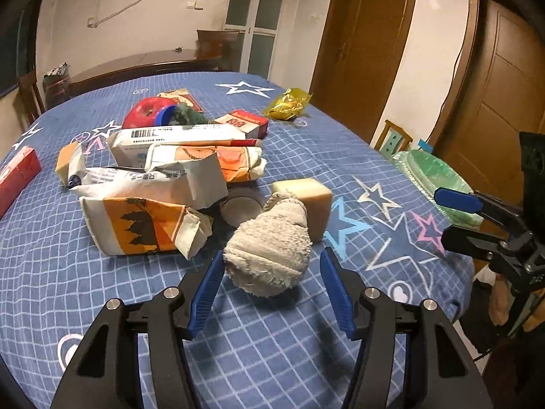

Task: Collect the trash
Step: 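Grasp the grey sock with left tool while right tool grasps beige sponge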

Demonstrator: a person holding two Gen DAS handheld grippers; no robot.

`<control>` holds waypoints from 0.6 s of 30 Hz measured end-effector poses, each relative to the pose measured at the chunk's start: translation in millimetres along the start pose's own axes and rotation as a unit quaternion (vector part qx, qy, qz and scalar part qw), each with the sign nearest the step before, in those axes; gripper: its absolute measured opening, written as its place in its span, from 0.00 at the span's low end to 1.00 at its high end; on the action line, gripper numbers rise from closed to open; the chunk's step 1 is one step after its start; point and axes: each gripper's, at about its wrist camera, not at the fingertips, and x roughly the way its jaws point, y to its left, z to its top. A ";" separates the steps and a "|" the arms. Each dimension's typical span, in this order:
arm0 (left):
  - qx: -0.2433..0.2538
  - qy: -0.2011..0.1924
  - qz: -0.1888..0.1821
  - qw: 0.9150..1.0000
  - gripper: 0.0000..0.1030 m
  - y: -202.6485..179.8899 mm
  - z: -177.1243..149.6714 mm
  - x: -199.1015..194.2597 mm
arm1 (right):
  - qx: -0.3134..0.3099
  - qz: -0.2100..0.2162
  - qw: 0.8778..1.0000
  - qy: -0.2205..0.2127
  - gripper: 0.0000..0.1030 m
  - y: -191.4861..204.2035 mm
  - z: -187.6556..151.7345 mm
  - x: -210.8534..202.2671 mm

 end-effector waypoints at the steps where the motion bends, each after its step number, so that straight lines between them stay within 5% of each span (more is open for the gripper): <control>1: -0.003 0.003 0.000 1.000 0.58 1.3 1.3 3.5 | -0.005 0.004 1.000 0.003 0.77 1.4 1.0 3.0; 8: -0.015 0.022 0.004 1.000 0.58 7.0 8.1 22.7 | -0.049 0.027 0.998 0.022 0.77 9.5 10.2 26.0; 11: -0.019 0.027 0.004 0.999 0.45 8.8 10.7 26.0 | -0.072 0.040 0.996 0.032 0.77 10.1 17.7 35.5; 18: -0.018 0.029 0.007 0.999 0.41 15.6 5.2 19.1 | -0.147 0.085 0.983 0.072 0.77 17.8 36.7 59.9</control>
